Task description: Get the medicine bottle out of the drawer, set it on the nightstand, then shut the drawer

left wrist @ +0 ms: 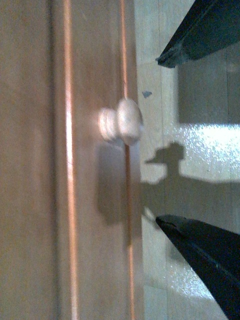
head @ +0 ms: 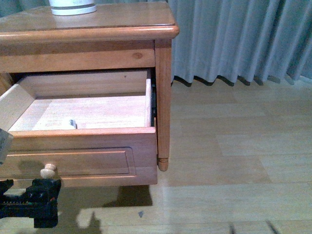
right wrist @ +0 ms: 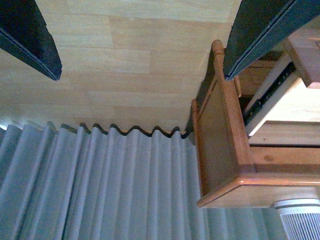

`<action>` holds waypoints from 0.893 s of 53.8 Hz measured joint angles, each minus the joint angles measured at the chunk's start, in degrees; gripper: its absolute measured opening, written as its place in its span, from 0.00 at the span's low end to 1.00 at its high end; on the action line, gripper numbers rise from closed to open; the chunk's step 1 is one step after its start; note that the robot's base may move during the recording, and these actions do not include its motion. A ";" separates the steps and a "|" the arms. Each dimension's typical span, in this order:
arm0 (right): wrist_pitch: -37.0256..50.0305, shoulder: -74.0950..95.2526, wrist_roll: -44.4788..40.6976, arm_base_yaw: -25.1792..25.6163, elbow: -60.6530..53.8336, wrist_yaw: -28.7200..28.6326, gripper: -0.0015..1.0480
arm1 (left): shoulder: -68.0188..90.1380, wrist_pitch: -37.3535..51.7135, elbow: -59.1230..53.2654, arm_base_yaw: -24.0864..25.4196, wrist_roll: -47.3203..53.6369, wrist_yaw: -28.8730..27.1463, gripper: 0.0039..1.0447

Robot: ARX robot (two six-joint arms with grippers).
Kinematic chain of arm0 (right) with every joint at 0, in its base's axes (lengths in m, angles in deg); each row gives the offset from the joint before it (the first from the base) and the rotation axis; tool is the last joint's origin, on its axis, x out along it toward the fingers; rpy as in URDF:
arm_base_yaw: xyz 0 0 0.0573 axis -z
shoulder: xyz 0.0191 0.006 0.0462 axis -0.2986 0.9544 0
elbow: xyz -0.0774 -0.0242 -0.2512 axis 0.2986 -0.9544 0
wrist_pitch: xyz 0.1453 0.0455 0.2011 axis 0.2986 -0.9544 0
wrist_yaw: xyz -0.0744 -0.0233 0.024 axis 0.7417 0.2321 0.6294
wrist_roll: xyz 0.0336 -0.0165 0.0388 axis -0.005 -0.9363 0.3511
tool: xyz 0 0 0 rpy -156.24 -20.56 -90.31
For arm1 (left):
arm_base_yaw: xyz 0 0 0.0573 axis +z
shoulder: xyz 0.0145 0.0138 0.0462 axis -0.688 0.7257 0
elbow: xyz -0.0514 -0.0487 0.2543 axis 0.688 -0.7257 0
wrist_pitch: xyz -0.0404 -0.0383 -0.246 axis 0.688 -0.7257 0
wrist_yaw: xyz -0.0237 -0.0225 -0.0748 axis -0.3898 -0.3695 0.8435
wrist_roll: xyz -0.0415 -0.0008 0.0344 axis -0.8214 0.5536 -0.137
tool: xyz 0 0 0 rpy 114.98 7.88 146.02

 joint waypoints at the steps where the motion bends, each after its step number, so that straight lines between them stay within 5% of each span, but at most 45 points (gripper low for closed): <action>1: 0.00 0.00 0.00 0.00 0.00 0.02 0.93 | -1.81 -1.70 0.13 -0.09 -0.15 0.24 0.95; 15: 0.00 0.00 0.00 0.00 0.00 0.02 0.93 | -31.56 -29.73 6.43 1.27 -0.13 7.69 0.94; 29: 0.00 0.00 0.00 0.00 0.00 0.02 0.93 | -61.77 -55.23 16.61 10.80 0.70 20.79 0.94; 36: 0.00 0.00 0.00 0.00 0.00 0.02 0.93 | -77.61 -57.75 12.63 8.20 1.57 3.21 0.72; 48: 0.00 0.00 0.00 0.00 0.00 0.02 0.93 | -84.85 -53.86 0.83 7.85 1.84 1.05 0.32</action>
